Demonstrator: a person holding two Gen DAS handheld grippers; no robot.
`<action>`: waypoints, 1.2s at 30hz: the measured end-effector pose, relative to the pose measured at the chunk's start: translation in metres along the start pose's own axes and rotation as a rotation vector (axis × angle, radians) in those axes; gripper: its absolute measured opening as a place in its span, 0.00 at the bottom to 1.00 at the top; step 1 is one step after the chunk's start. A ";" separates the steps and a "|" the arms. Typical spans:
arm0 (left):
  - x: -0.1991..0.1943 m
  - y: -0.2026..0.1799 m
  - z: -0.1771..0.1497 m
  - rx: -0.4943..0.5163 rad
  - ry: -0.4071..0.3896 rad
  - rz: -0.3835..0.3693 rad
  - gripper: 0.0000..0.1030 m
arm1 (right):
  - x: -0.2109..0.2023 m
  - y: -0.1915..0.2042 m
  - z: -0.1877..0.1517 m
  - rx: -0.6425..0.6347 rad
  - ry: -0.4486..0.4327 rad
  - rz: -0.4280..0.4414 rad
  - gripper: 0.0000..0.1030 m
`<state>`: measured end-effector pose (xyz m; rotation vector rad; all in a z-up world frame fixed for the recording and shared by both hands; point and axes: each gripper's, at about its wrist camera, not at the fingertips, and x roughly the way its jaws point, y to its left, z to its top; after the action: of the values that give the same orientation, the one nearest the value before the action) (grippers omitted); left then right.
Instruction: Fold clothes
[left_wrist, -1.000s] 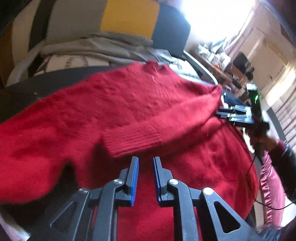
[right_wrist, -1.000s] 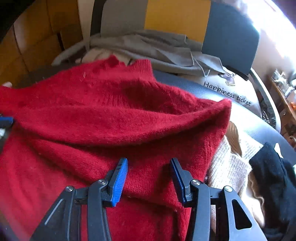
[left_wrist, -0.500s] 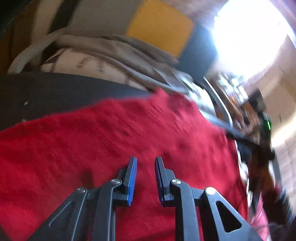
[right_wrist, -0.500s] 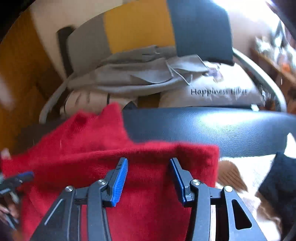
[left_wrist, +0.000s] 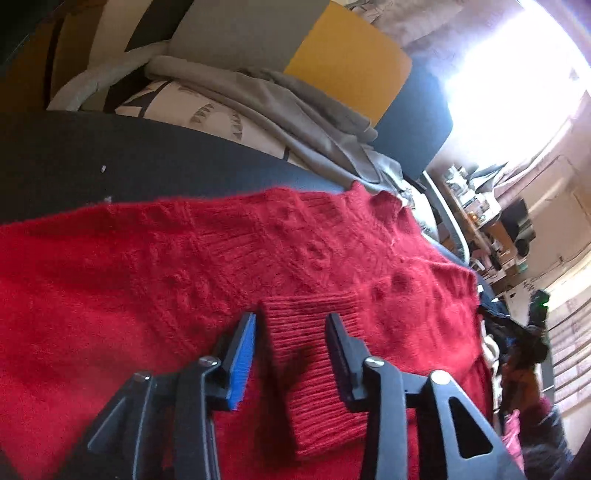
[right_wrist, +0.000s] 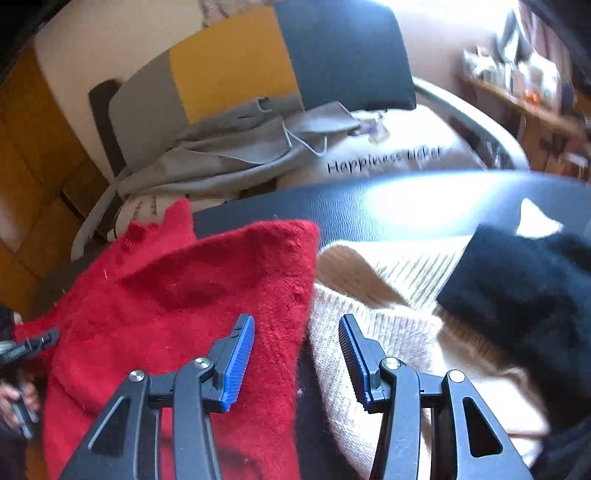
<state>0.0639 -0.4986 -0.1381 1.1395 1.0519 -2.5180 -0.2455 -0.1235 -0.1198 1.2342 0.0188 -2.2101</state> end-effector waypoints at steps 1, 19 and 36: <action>0.002 -0.002 0.002 -0.006 0.003 0.000 0.40 | 0.006 -0.001 0.001 0.012 0.004 0.014 0.48; -0.032 0.009 0.003 0.004 -0.077 0.076 0.04 | 0.006 0.036 -0.013 -0.197 0.006 -0.134 0.13; -0.053 0.002 -0.051 -0.148 -0.061 0.080 0.30 | -0.046 0.117 -0.070 -0.383 -0.079 -0.034 0.51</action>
<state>0.1306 -0.4725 -0.1246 1.0369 1.1324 -2.3544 -0.1140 -0.1760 -0.0924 0.9396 0.4140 -2.1525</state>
